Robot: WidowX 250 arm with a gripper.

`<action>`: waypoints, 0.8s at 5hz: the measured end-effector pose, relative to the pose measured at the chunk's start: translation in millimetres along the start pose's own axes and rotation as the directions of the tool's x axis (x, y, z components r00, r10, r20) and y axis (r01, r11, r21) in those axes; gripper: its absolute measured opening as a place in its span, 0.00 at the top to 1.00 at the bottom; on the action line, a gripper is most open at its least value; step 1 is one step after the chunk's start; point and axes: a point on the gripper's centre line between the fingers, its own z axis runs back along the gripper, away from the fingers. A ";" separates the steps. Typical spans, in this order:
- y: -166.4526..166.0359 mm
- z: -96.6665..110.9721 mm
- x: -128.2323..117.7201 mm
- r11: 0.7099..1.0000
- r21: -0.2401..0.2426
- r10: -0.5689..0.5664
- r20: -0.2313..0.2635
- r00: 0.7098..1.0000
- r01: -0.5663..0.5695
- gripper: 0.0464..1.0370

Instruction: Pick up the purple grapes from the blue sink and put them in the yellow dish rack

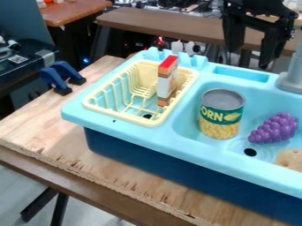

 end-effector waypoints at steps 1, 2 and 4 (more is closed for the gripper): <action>-0.6 -15.6 -2.6 1.000 -0.005 -0.004 -0.040 0.999 0.004 0.04; -12.8 -34.0 -1.9 0.995 -0.062 -0.075 -0.024 0.997 0.073 0.04; -32.6 -61.0 -5.3 0.967 -0.122 -0.233 -0.060 0.971 0.224 0.04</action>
